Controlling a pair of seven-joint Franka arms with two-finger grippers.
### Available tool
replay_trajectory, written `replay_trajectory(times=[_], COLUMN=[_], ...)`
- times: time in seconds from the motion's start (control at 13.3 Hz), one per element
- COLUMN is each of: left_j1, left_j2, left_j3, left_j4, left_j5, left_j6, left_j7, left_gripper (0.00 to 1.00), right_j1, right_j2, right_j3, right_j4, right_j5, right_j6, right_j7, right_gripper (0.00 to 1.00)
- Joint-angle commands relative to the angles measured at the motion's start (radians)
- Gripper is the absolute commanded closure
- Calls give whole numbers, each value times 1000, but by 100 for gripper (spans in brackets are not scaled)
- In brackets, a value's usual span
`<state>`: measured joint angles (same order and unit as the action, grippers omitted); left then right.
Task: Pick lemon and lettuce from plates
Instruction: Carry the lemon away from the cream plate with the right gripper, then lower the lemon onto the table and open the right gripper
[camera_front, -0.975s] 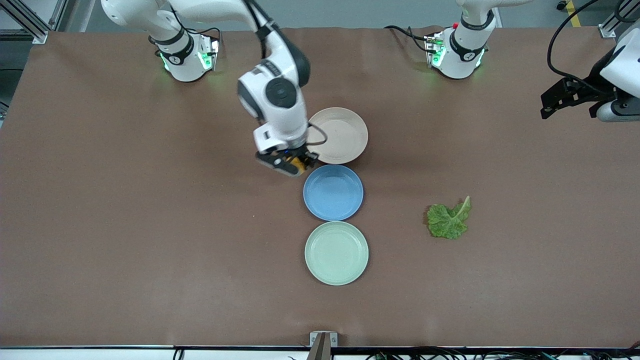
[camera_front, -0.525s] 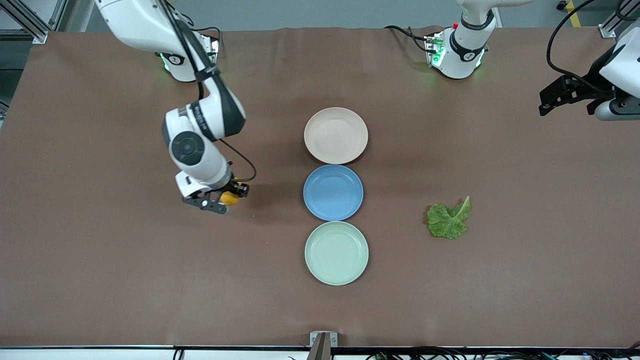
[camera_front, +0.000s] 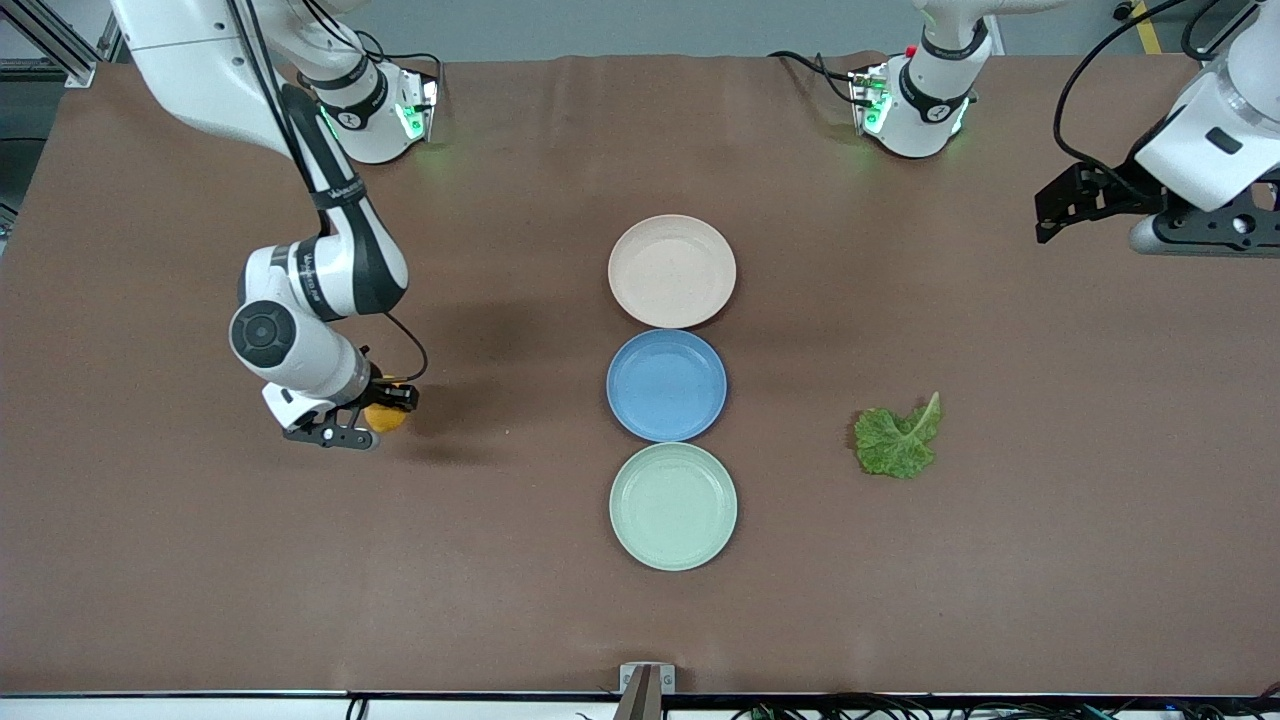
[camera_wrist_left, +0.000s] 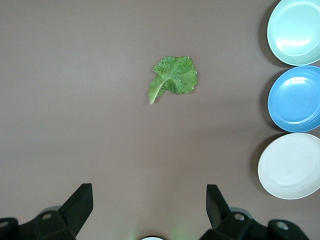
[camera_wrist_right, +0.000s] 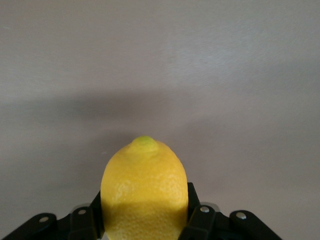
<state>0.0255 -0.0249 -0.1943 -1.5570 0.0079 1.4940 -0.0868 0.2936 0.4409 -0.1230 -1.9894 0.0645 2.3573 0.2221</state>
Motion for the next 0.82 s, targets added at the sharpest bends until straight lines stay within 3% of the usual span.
replay_trajectory(times=[0.0,0.15,0.3,0.67,0.75], left_j1=[5,14,17,17,19], left_j2=[6,-12,-64,-78,-76], left_j3=[-11,-19,-19,-19,-19], left_j4=[14,5,-40,-71,-72], left_j5=[-5,-5,-8,-8,-9], left_j6=[12,22,44,60,60], left_j7=[-25,-27,-28,-45,-47], left_gripper=[0,0,0,0,0], right_j1=[-73,-99,-113,-114,-114], right_j2=[27,57,74,128,134], right_j3=[25,25,25,25,25], right_j4=[-13,-11,-5,37,44], right_j5=[70,129,130,130,130], right_j6=[37,63,85,96,94], right_j7=[-166,-277,-302,-300,-297], right_gripper=[100,100,100,99,93])
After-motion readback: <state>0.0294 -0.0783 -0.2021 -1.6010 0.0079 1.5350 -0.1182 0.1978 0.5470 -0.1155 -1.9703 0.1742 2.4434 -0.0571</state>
